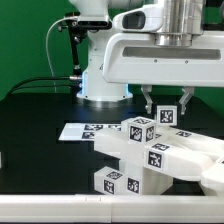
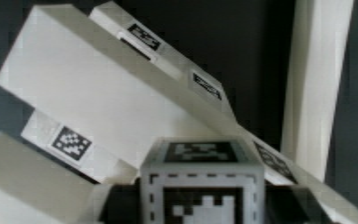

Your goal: Assemble chair

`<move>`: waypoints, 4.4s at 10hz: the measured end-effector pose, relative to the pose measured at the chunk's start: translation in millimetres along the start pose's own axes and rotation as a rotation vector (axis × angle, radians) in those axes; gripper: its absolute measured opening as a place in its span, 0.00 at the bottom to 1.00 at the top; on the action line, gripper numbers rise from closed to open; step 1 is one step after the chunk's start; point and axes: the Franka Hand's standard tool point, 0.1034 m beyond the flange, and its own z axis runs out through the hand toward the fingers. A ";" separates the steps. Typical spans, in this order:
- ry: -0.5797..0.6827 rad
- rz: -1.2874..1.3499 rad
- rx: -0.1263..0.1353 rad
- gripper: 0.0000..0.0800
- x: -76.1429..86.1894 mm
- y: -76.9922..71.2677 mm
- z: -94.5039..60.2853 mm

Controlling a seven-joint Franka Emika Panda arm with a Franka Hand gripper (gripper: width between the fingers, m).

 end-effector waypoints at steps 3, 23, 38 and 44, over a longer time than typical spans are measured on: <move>0.000 0.163 0.002 0.35 -0.1 -0.5 0.0; -0.019 -0.559 -0.003 0.66 -1.1 -9.4 -2.5; -0.027 0.851 0.137 0.47 7.2 -9.8 -2.0; -0.023 0.265 0.092 0.81 5.5 -6.1 -0.7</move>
Offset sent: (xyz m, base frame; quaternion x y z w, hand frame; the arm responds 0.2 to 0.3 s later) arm -0.0002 -0.0018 -0.0008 0.0149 -0.0185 0.2727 0.9618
